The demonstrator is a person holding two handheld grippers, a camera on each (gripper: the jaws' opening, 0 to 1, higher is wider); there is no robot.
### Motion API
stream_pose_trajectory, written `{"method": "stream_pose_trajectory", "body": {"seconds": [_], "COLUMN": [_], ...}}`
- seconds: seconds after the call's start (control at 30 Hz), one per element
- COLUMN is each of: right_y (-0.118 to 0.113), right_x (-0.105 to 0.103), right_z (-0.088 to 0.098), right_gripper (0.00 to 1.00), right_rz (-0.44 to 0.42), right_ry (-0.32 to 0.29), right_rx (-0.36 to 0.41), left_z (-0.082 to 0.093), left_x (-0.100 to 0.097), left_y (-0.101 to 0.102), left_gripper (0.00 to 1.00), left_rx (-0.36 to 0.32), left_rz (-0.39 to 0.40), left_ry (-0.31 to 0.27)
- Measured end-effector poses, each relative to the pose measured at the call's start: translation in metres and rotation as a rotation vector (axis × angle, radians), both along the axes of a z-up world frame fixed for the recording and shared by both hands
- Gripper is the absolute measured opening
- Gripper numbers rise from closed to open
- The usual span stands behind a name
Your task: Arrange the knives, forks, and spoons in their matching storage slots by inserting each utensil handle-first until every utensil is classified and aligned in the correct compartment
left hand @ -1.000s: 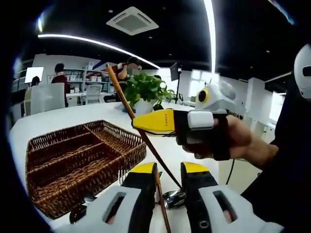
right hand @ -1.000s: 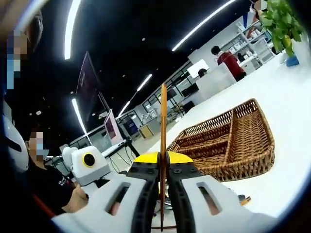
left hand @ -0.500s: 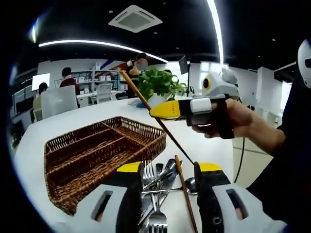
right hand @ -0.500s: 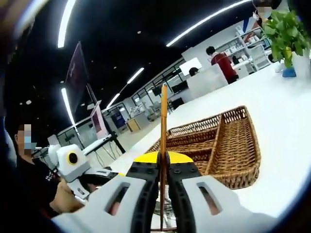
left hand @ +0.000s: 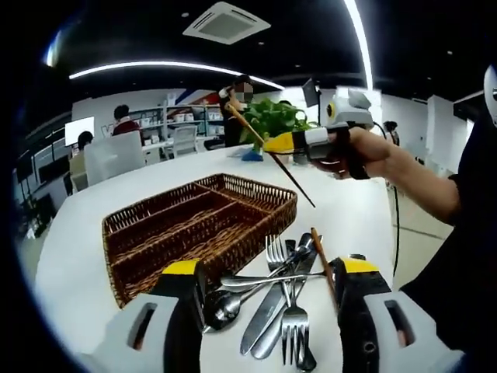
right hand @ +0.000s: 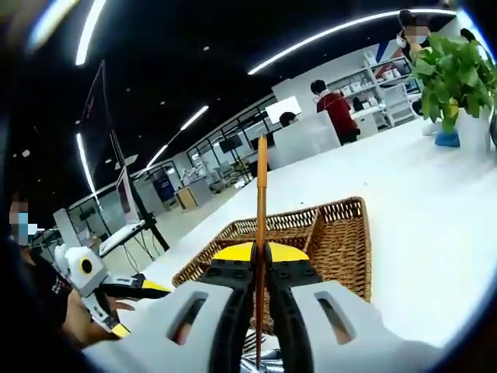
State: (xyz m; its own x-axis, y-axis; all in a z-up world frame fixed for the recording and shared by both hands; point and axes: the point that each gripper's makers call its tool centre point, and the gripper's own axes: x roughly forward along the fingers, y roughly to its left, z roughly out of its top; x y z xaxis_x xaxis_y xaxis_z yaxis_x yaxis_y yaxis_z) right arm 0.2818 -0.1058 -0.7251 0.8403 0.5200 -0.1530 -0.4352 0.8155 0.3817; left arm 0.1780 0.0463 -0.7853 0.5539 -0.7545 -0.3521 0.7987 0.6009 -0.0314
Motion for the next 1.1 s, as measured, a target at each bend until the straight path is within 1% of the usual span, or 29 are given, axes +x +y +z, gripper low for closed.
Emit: {"method": "stream_pose_trajectory", "body": {"seconds": [0.13, 0.2, 0.23, 0.3, 0.37, 0.4, 0.53, 0.6, 0.63, 0.77, 0.83, 0.87, 0.93, 0.97, 1.03, 1.1], "right_y": [-0.004, -0.004, -0.007, -0.009, -0.011, -0.011, -0.013, -0.012, -0.012, -0.009, -0.008, -0.008, -0.008, -0.006, -0.003, -0.002], "right_x": [0.014, 0.019, 0.029, 0.038, 0.045, 0.049, 0.062, 0.069, 0.071, 0.082, 0.085, 0.087, 0.089, 0.089, 0.09, 0.092], "right_z": [-0.001, -0.004, -0.004, -0.007, -0.011, -0.012, -0.023, -0.028, -0.03, -0.042, -0.046, -0.048, -0.057, -0.059, -0.066, -0.07], "right_gripper": [0.03, 0.03, 0.03, 0.03, 0.03, 0.03, 0.03, 0.03, 0.03, 0.03, 0.03, 0.03, 0.03, 0.03, 0.03, 0.03], "right_rz": [-0.011, -0.011, -0.016, -0.027, -0.032, -0.038, -0.048, -0.053, -0.054, -0.059, -0.063, -0.065, -0.072, -0.067, -0.065, -0.068], "right_ry": [0.013, 0.029, 0.037, 0.051, 0.073, 0.09, 0.128, 0.156, 0.162, 0.193, 0.22, 0.229, 0.245, 0.251, 0.279, 0.283], "right_rx": [-0.015, -0.028, -0.034, -0.045, -0.045, -0.023, -0.046, -0.013, -0.009, -0.038, -0.007, -0.004, -0.051, -0.056, -0.041, -0.057], "left_z": [0.0, 0.002, 0.003, 0.005, 0.006, 0.006, 0.003, 0.002, 0.002, 0.002, 0.002, 0.001, 0.0, 0.0, -0.001, -0.003], "left_x": [0.003, 0.004, 0.006, 0.008, 0.008, 0.009, 0.01, 0.01, 0.01, 0.009, 0.008, 0.007, 0.007, 0.007, 0.006, 0.006], "left_y": [0.007, 0.01, 0.011, 0.014, 0.016, 0.017, 0.019, 0.02, 0.02, 0.018, 0.018, 0.018, 0.018, 0.018, 0.017, 0.016], "left_gripper": [0.78, 0.83, 0.85, 0.89, 0.9, 0.91, 0.91, 0.92, 0.92, 0.95, 0.95, 0.96, 0.96, 0.96, 0.96, 0.96], "left_rx": [0.006, 0.01, 0.009, 0.008, 0.01, 0.009, 0.018, 0.021, 0.021, 0.014, 0.014, 0.016, 0.019, 0.02, 0.02, 0.024], "left_rz": [0.022, 0.029, 0.038, 0.05, 0.056, 0.06, 0.065, 0.064, 0.065, 0.059, 0.056, 0.055, 0.053, 0.054, 0.051, 0.046], "left_ry": [-0.008, -0.026, -0.031, -0.043, -0.047, -0.047, -0.045, -0.045, -0.045, -0.041, -0.042, -0.041, -0.038, -0.037, -0.032, -0.029]}}
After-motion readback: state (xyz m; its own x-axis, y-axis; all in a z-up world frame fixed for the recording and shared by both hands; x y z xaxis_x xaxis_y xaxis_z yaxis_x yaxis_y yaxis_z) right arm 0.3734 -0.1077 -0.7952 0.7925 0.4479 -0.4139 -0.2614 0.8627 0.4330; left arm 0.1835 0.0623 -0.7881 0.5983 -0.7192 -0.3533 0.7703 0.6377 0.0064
